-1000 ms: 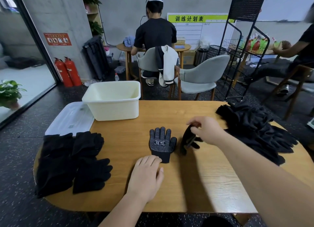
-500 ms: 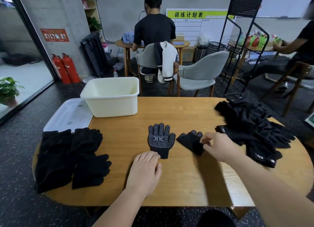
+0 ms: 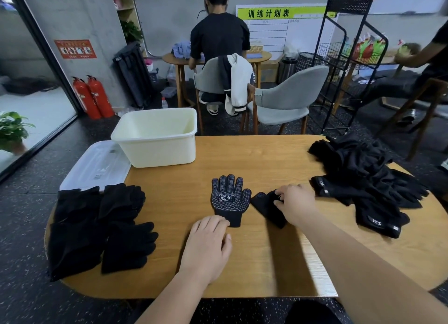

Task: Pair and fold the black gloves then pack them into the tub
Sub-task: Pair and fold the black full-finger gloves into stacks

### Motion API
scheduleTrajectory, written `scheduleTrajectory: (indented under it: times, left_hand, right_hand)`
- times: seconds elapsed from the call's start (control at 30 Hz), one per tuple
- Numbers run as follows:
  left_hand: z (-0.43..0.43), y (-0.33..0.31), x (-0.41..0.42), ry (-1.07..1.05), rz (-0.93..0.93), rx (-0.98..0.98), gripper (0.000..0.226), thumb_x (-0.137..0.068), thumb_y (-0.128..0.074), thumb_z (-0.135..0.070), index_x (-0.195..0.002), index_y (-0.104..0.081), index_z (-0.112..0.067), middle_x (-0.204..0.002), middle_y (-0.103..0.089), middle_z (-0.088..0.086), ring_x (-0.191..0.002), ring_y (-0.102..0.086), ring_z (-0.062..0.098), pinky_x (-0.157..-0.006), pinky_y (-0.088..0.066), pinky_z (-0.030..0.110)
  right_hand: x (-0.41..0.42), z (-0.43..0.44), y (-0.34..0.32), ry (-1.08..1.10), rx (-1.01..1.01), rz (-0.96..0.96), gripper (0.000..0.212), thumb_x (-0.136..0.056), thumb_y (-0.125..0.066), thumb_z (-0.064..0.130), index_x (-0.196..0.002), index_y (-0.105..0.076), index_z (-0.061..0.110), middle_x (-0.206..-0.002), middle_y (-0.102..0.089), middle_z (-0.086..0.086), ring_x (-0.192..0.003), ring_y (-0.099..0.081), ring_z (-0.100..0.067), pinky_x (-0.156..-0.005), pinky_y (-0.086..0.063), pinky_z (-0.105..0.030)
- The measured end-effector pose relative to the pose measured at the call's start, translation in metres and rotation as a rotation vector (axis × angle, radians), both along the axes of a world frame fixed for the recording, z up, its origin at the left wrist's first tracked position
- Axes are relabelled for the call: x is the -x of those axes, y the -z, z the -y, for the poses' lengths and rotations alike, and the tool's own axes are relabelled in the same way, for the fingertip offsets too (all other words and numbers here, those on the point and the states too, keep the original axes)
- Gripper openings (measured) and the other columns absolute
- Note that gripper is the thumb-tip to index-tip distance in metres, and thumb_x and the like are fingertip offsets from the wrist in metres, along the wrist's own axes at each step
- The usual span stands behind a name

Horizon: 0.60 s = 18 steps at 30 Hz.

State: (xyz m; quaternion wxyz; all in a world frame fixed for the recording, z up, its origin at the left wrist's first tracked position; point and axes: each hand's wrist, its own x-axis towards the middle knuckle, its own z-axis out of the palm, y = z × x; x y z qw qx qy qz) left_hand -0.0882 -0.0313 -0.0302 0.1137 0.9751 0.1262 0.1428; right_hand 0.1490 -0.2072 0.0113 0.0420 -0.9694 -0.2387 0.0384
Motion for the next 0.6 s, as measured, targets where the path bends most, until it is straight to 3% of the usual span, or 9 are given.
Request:
scheduleTrajectory:
  times: [0.07,0.2,0.27,0.47,0.6]
  left_hand:
    - [0.000,-0.001,-0.001,0.006,-0.009,0.006,0.041,-0.107,-0.034,-0.041,-0.139,-0.058,-0.030,-0.137,-0.052,-0.016,-0.132,-0.044,0.006,-0.117,-0.038,0.033]
    - [0.000,-0.003,-0.001,0.009,-0.045,-0.003,0.048,-0.108,-0.031,-0.044,-0.148,-0.052,-0.029,-0.142,-0.047,-0.015,-0.136,-0.040,0.008,-0.120,-0.034,0.034]
    - [0.000,-0.003,0.000,0.009,-0.052,-0.017,0.051,-0.108,-0.030,-0.045,-0.152,-0.051,-0.028,-0.142,-0.046,-0.014,-0.138,-0.038,0.009,-0.121,-0.033,0.035]
    - [0.001,-0.006,0.003,-0.003,-0.015,-0.053,0.047,-0.105,-0.038,-0.048,-0.139,-0.064,-0.027,-0.128,-0.046,-0.011,-0.131,-0.040,0.012,-0.117,-0.038,0.036]
    - [0.001,-0.005,0.004,0.037,-0.009,-0.037,0.047,-0.107,-0.035,-0.047,-0.141,-0.060,-0.029,-0.156,-0.043,-0.009,-0.152,-0.029,0.010,-0.130,-0.021,0.035]
  right_hand:
    - [0.000,-0.001,-0.005,0.003,-0.027,-0.068,0.026,-0.097,-0.069,0.046,-0.122,-0.070,0.038,-0.104,-0.071,0.014,-0.116,-0.056,-0.019,-0.099,-0.047,-0.038]
    - [0.004,0.004,-0.027,-0.061,-0.115,-0.132,0.011,-0.091,-0.077,0.037,-0.099,-0.069,0.034,-0.097,-0.070,0.012,-0.098,-0.063,-0.016,-0.075,-0.054,-0.032]
    - [0.006,0.005,-0.045,-0.124,-0.180,-0.207,0.013,-0.089,-0.080,0.032,-0.094,-0.069,0.030,-0.094,-0.070,0.011,-0.090,-0.066,-0.016,-0.075,-0.057,-0.033]
    - [0.010,0.006,-0.130,-0.280,-0.371,-0.573,0.026,-0.086,-0.086,0.019,-0.106,-0.073,0.029,-0.098,-0.079,0.008,-0.094,-0.073,-0.014,-0.085,-0.059,-0.031]
    - [0.004,0.005,-0.163,-0.274,-0.392,-0.494,0.024,-0.090,-0.083,0.018,-0.108,-0.076,0.031,-0.104,-0.077,0.008,-0.098,-0.071,-0.010,-0.082,-0.054,-0.022]
